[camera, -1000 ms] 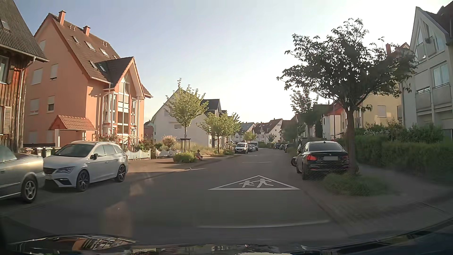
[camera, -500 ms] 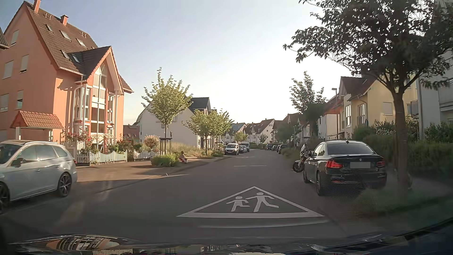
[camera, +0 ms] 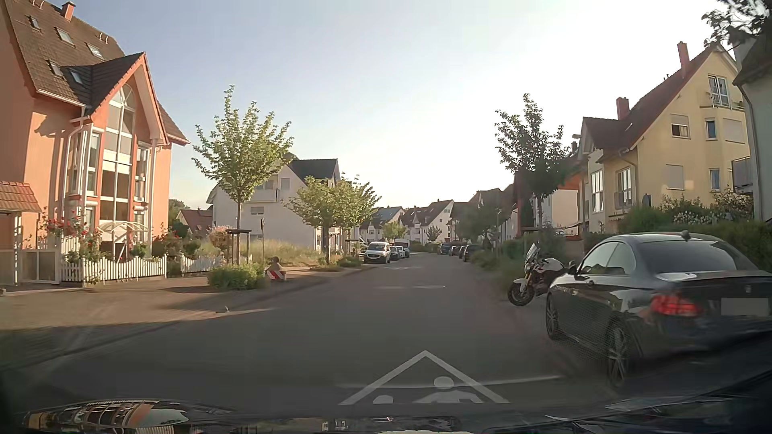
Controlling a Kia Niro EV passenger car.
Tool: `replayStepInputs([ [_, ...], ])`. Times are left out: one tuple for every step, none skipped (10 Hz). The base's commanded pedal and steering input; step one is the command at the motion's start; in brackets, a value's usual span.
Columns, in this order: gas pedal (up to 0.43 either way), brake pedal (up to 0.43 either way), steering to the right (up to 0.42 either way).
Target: Follow the waypoints while adhering to traffic rules and regulations
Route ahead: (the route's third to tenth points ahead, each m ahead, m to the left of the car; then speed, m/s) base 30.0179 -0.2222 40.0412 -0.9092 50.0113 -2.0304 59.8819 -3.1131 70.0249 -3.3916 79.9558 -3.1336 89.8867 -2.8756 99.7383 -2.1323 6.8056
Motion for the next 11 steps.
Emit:
replayStepInputs([
  [0.047,0.000,0.046],
  [0.047,0.000,0.046],
  [0.047,0.000,0.045],
  [0.047,0.000,0.043],
  [0.047,0.000,0.043],
  [0.047,0.000,0.042],
  [0.047,0.000,0.038],
  [0.047,0.000,0.034],
  [0.047,0.000,0.027],
  [0.047,0.000,0.022],
  [0.047,0.000,0.019],
])
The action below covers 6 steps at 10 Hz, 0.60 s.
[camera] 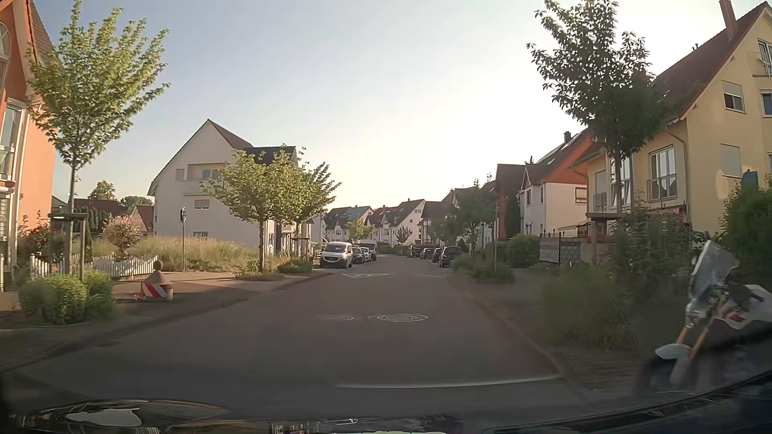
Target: Follow the waypoints while adhering to traffic rules and regulations
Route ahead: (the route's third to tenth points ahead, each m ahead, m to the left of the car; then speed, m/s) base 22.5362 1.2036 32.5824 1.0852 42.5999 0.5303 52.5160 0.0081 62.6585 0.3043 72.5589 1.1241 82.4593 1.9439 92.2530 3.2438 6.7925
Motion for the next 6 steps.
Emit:
replayStepInputs([
  [0.047,0.000,0.019],
  [0.047,0.000,0.018],
  [0.047,0.000,0.016],
  [0.047,0.000,0.012],
  [0.047,0.000,0.011],
  [0.047,0.000,0.011],
])
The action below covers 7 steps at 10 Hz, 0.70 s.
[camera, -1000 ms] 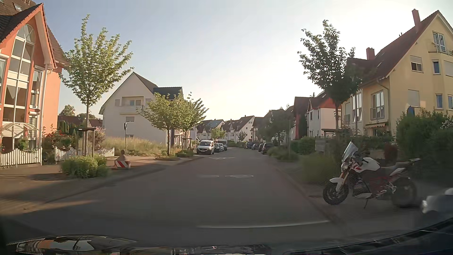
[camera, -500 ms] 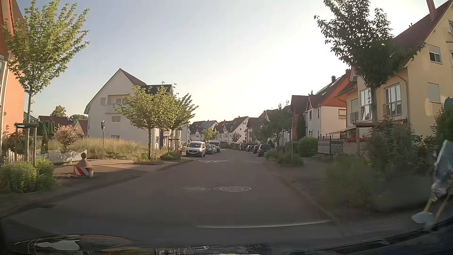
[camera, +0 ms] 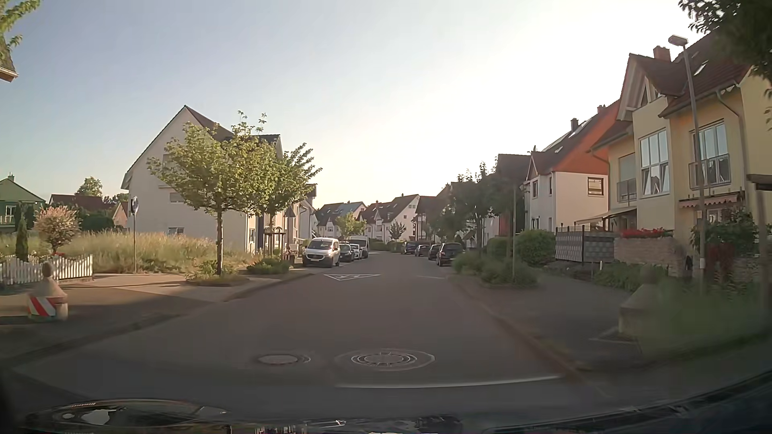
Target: Follow the waypoints while adhering to traffic rules and regulations
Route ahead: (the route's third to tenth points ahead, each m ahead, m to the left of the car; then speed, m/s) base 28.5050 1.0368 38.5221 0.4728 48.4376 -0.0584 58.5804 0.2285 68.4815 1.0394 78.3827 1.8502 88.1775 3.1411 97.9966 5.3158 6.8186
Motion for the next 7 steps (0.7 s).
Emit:
replayStepInputs([
  [0.047,0.000,0.009],
  [0.047,0.000,0.004],
  [0.047,0.000,0.004],
  [0.047,0.000,0.005],
  [0.047,0.000,0.010],
  [0.047,0.000,0.010],
  [0.047,0.000,0.011],
])
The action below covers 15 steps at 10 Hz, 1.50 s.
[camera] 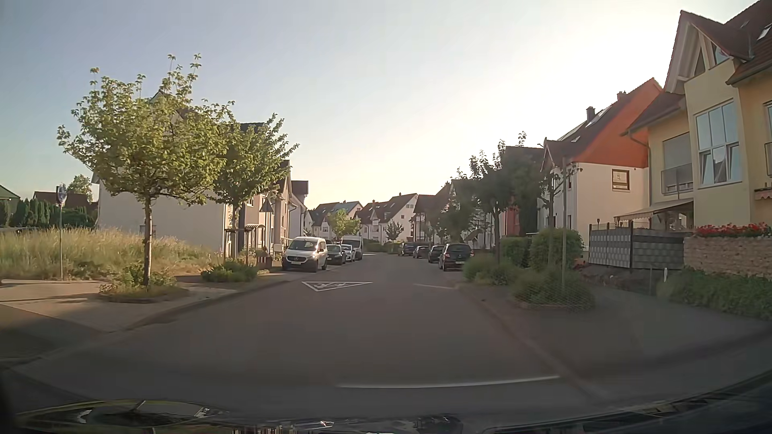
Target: Follow the waypoints while adhering to traffic rules and regulations
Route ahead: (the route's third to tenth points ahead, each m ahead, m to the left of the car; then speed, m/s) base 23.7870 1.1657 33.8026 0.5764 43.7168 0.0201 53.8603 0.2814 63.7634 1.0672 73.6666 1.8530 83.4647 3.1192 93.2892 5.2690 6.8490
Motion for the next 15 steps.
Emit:
replayStepInputs([
  [0.047,0.000,0.011],
  [0.047,0.000,0.009],
  [0.047,0.000,0.007],
  [0.047,0.000,0.007],
  [0.047,0.000,0.007],
  [0.047,0.000,0.007],
  [0.047,0.000,0.004],
  [0.047,0.000,0.002],
  [0.047,0.000,0.003],
  [0.047,0.000,0.005],
  [0.047,0.000,0.005],
  [0.047,0.000,0.005],
  [0.047,0.000,0.005],
  [0.047,0.000,0.005],
  [0.047,0.000,0.005],
])
